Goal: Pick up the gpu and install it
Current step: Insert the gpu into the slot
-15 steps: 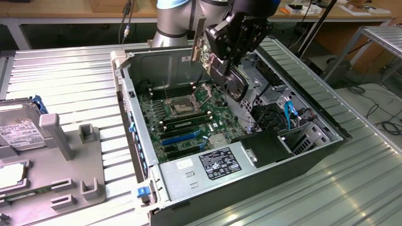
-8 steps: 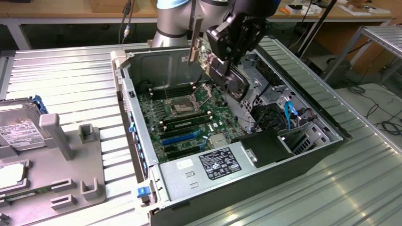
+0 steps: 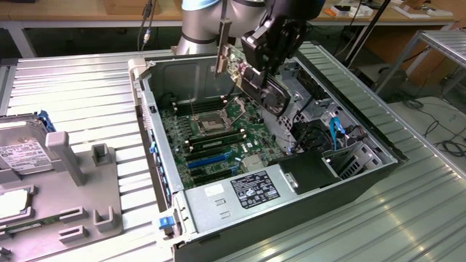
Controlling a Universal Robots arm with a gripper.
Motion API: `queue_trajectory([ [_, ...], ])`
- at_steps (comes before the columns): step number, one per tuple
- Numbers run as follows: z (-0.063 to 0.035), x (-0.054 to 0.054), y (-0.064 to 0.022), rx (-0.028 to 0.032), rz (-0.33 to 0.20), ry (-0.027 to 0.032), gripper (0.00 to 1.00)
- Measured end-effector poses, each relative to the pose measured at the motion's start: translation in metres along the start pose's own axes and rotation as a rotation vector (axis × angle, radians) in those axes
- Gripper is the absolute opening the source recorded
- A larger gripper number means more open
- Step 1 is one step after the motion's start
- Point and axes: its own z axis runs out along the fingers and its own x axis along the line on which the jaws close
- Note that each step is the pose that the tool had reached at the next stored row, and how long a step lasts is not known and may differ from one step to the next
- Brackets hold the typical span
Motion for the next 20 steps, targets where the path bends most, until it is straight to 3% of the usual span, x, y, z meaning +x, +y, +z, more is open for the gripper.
queue_trajectory([
  [20, 0.0, 0.0, 0.0, -0.0035, -0.231, 0.0108, 0.27],
])
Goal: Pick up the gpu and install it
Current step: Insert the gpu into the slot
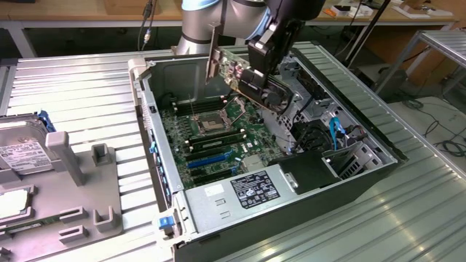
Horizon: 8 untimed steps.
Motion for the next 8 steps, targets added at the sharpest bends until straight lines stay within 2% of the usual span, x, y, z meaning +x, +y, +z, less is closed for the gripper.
queue_trajectory([
  [8, 0.0, 0.0, 0.0, -0.001, -0.069, 0.0032, 0.27],
])
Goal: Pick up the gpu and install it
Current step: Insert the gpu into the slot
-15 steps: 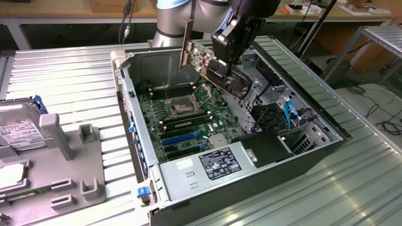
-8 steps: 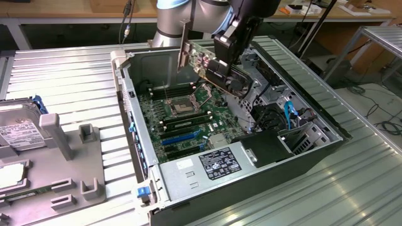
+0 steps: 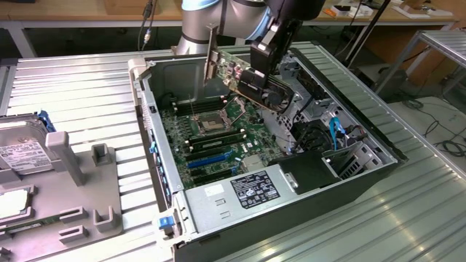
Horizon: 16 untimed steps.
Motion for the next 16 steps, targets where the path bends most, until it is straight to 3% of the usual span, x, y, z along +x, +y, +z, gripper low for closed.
queue_trajectory([
  [16, 0.0, 0.0, 0.0, -0.0031, -0.2, 0.0093, 0.27],
])
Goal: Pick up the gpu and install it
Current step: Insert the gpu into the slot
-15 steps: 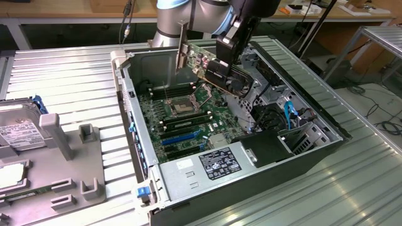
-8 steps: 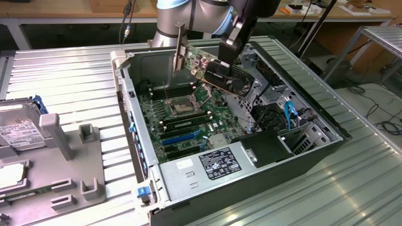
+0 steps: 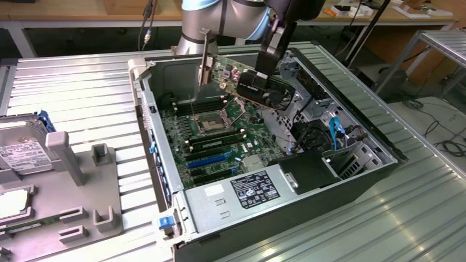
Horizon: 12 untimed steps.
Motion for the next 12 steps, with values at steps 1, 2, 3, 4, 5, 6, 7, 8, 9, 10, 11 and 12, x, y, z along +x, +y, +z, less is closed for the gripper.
queue_trajectory([
  [1, 0.0, 0.0, 0.0, -0.0001, -0.009, 0.0004, 0.27],
  [2, 0.0, 0.0, 0.0, -0.0002, -0.015, 0.0007, 0.27],
  [3, 0.0, 0.0, 0.0, -0.0004, -0.026, 0.0012, 0.27],
  [4, 0.0, 0.0, 0.0, -0.0005, -0.034, 0.0016, 0.27],
  [5, 0.0, 0.0, 0.0, -0.0007, -0.042, 0.002, 0.27],
  [6, 0.0, 0.0, 0.0, -0.0008, -0.05, 0.0023, 0.27],
  [7, 0.0, 0.0, 0.0, -0.001, -0.064, 0.003, 0.27],
  [8, 0.0, 0.0, 0.0, -0.0012, -0.076, 0.0036, 0.27],
  [9, 0.0, 0.0, 0.0, -0.0013, -0.086, 0.004, 0.27],
  [10, 0.0, 0.0, 0.0, -0.0014, -0.094, 0.0044, 0.27],
  [11, 0.0, 0.0, 0.0, -0.0017, -0.107, 0.005, 0.27],
  [12, 0.0, 0.0, 0.0, -0.0018, -0.117, 0.0054, 0.27],
])
